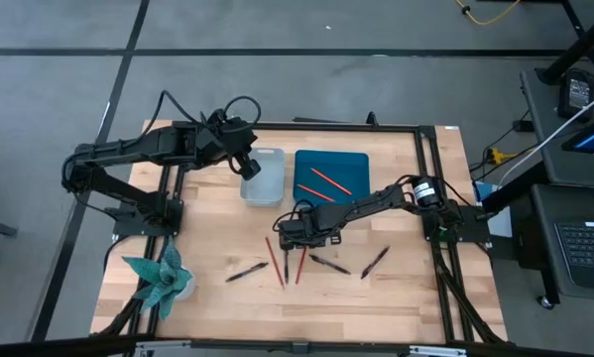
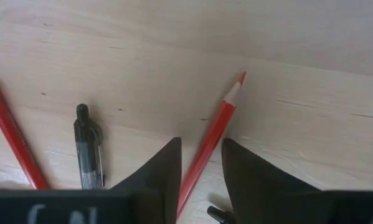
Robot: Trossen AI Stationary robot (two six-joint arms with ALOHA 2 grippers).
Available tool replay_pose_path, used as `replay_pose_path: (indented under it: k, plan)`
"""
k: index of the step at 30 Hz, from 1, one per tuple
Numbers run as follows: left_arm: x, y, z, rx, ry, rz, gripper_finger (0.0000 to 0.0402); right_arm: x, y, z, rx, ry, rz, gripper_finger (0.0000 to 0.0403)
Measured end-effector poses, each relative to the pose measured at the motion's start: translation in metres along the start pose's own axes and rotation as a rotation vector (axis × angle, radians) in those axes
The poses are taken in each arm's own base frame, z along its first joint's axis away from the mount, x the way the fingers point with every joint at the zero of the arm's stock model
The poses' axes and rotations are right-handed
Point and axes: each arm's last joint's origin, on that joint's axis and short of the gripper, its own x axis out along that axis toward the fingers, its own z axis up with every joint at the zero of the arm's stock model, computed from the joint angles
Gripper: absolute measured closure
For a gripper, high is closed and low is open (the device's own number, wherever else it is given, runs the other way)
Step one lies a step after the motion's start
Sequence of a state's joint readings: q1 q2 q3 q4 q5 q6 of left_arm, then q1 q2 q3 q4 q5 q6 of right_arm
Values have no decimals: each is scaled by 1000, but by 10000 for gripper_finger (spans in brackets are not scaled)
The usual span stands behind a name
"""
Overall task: Sort pens & pencils
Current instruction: Put the left red pencil into the blue bin
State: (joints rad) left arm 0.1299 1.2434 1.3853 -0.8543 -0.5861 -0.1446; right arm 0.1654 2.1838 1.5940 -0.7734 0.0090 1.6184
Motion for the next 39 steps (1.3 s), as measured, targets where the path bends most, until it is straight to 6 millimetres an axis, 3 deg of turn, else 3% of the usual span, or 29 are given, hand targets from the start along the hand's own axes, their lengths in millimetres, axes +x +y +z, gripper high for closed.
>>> replay_pose_path:
  k: [23,39]
  plan:
    - [0,0,0,0,0,0,401,0,2,0,-30,-15,18,374]
    - [0,0,0,1,2,0,401,0,4,0,-51,-21,36,376]
